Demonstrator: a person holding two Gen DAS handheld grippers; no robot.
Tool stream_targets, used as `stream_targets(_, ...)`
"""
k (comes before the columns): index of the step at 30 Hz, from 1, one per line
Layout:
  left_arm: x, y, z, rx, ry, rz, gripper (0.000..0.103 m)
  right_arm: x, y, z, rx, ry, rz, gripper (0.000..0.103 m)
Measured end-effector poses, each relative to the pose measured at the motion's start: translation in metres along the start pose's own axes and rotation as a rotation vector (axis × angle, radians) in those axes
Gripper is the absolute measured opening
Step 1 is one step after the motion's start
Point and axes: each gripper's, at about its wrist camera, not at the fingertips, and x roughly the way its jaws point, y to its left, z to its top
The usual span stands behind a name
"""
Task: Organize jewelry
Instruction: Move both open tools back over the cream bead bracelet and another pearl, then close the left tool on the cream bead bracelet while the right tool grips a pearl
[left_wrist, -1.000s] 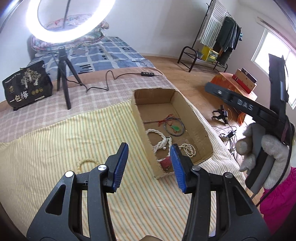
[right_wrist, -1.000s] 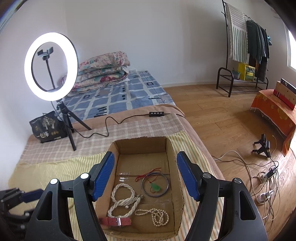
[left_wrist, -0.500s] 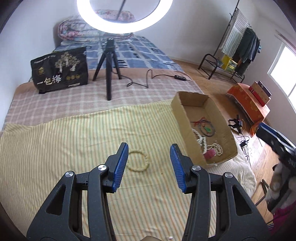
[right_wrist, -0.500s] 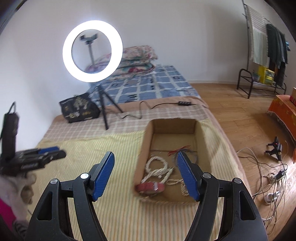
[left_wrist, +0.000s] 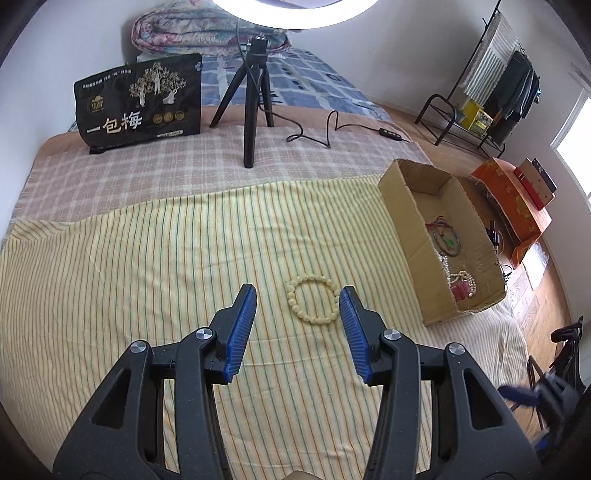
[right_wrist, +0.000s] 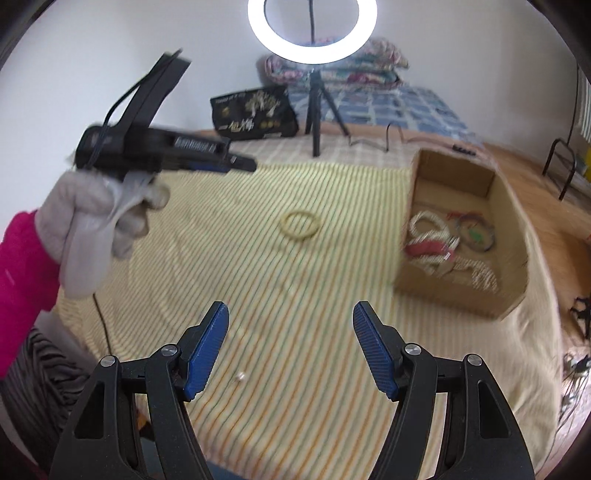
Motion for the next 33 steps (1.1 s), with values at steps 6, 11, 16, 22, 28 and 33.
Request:
stream_targets(6,0.019,0.004,0.000,-0.022,0.049,-0.016,0.048,0.024,0.010,-0.029,0.053,0.100,0.002,0.069)
stream_targets(11,0.041,0.003,-0.005,-0.026,0.100,-0.017,0.047,0.043,0.024,-0.051,0.044,0.183,0.002,0.058)
stream_targets(16,0.057,0.003,-0.006,-0.047,0.129,-0.009,0.040,0.057,0.030,-0.065,0.055,0.234,0.023,0.038)
stream_targets(22,0.072,0.011,-0.005,-0.078,0.146,-0.004,0.040,0.068,0.033,-0.070,0.065,0.264,0.028,0.022)
stream_targets(28,0.083,0.020,-0.001,-0.122,0.162,-0.024,0.037,0.076,0.036,-0.064,0.070,0.267,0.045,0.021)
stream_targets(33,0.090,0.020,-0.001,-0.120,0.176,-0.030,0.037,0.079,0.041,-0.063,0.047,0.269,0.045,0.021)
